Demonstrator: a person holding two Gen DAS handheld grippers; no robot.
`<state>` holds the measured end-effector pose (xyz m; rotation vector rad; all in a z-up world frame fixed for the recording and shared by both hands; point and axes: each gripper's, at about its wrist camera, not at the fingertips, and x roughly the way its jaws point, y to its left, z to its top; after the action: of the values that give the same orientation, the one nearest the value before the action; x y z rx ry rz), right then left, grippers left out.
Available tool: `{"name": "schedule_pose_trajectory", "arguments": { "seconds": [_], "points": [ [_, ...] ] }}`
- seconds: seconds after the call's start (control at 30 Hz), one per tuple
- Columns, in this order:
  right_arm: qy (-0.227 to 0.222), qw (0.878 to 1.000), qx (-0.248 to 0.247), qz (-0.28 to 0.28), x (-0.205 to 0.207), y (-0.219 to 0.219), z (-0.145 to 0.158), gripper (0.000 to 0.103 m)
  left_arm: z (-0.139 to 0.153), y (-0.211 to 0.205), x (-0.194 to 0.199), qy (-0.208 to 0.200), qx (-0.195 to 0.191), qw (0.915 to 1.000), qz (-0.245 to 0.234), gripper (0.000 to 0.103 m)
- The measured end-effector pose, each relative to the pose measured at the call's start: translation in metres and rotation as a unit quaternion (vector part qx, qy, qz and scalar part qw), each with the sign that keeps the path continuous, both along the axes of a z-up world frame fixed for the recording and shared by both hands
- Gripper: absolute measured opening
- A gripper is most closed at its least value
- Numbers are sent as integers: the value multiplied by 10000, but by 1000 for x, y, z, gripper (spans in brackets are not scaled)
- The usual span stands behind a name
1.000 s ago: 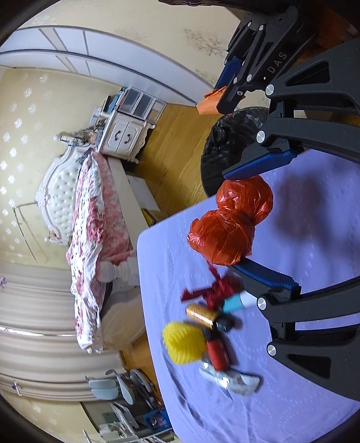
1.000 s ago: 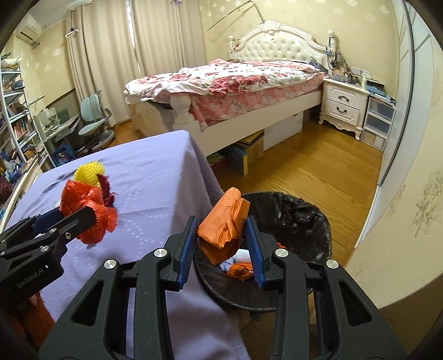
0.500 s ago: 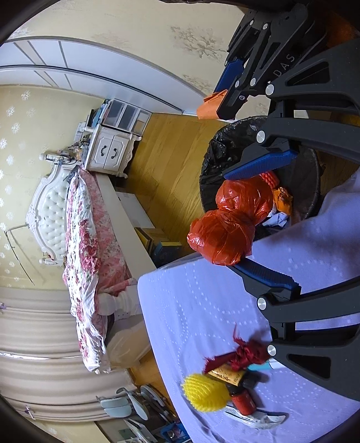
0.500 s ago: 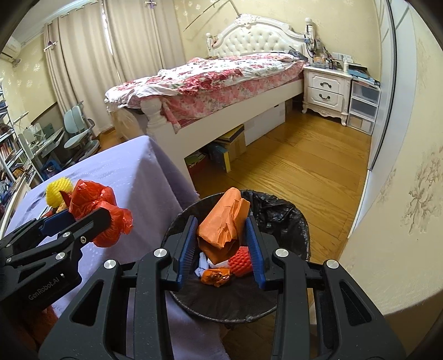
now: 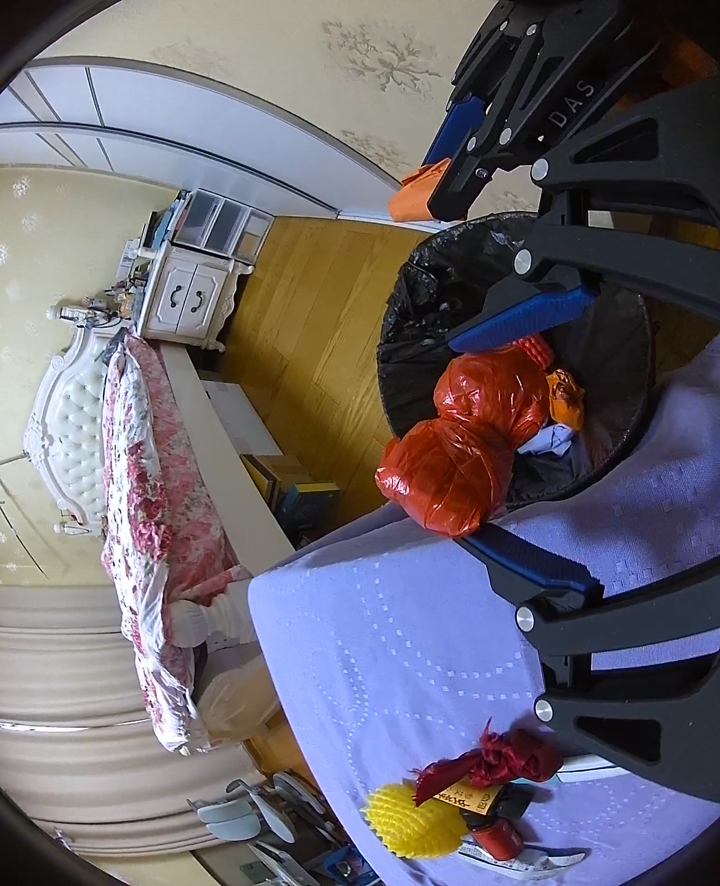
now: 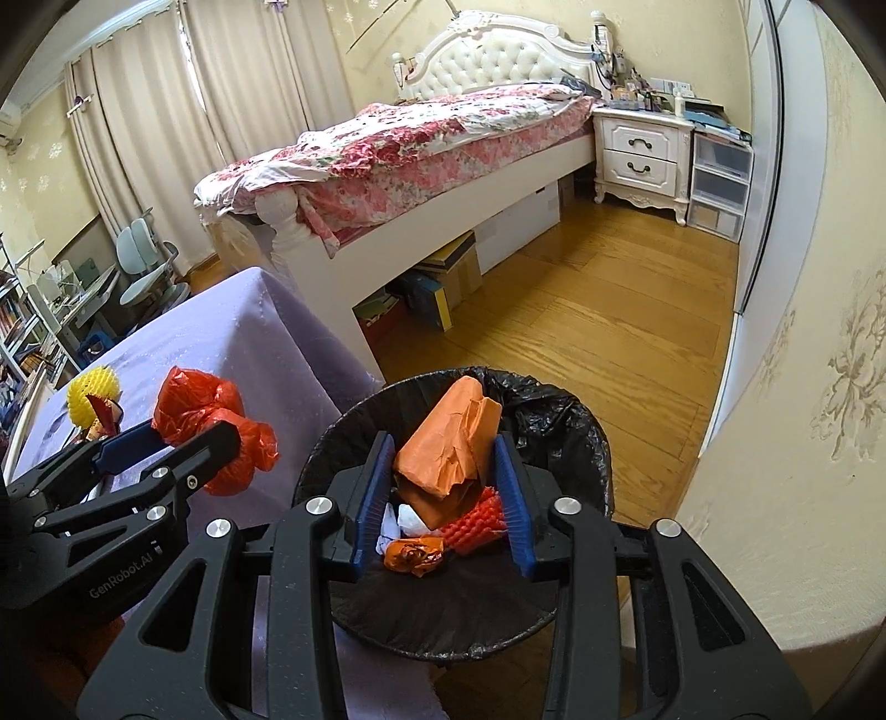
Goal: Collect trash
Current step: 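Open both tools to drop the orange bags into the bin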
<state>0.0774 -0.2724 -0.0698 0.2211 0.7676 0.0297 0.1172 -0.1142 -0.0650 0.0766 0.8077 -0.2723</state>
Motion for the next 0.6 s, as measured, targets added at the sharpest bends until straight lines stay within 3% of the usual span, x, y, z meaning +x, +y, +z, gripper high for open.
{"name": "schedule_pose_trajectory", "arguments": {
  "seconds": [0.1,0.27,0.6],
  "points": [
    [5,10000,-16,-81,1,-2,-1,43,2,1,-3,-37,-52,10000,42,75],
    [-47,9998,-32,-189,-3,-4,0,51,2,4,-8,-31,-62,9999,114,77],
    [-106,9996,-31,-247,-15,0,4,76,11,23,-17,-127,-110,9993,339,77]
  ]
}}
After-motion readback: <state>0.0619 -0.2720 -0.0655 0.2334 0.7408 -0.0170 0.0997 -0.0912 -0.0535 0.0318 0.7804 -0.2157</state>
